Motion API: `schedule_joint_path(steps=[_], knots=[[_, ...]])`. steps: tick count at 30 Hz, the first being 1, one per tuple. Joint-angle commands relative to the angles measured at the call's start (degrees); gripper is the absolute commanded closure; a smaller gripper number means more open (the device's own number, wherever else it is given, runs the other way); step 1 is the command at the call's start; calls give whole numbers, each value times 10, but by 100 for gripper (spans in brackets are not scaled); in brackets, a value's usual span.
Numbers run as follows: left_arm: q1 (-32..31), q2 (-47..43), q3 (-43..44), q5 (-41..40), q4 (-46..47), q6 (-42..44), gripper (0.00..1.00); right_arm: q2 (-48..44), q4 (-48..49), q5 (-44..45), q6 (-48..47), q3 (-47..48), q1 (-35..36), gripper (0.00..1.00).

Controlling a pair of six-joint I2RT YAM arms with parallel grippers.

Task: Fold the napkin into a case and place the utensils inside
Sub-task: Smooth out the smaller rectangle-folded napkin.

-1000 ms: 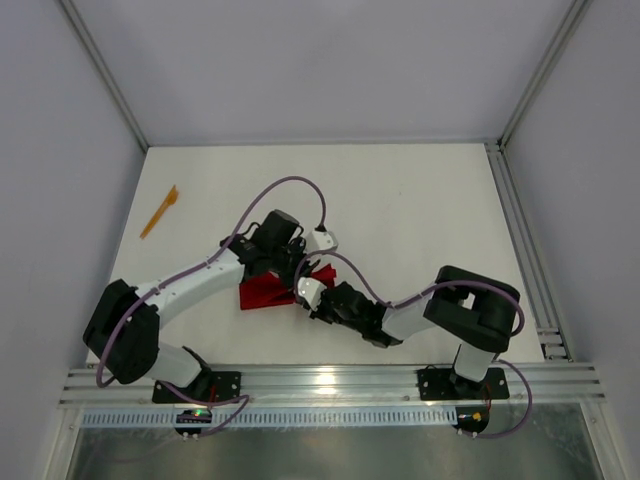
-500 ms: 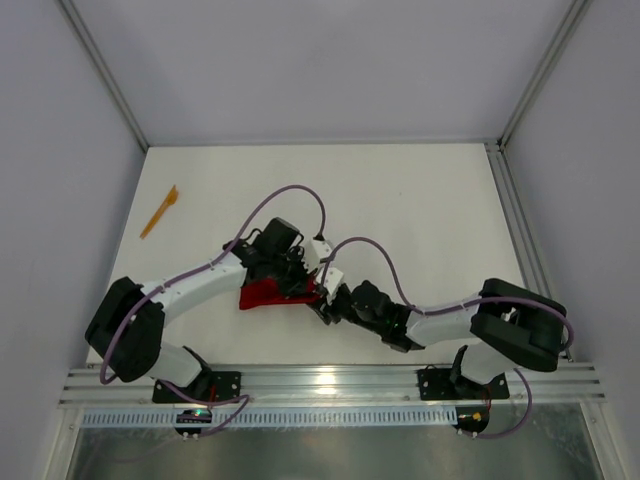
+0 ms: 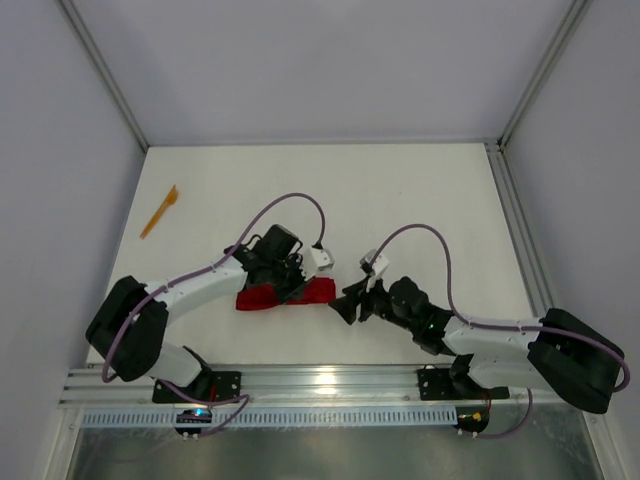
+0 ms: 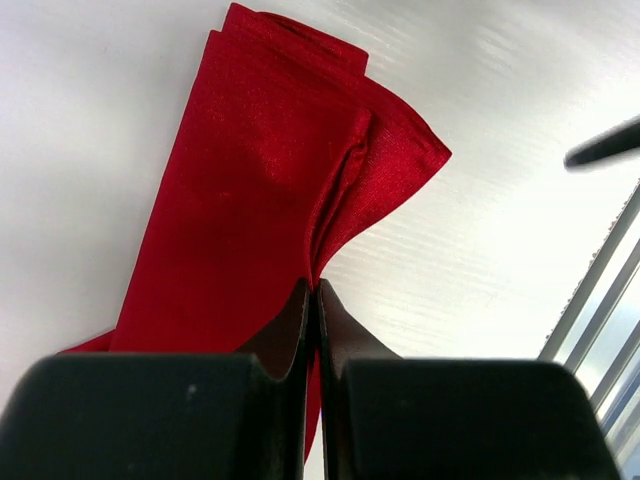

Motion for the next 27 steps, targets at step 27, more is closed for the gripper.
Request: schedule_joint_path(steps=[27], knots=[[1, -22, -9, -24, 55, 24, 100, 185, -122, -139, 398, 150, -117, 47]])
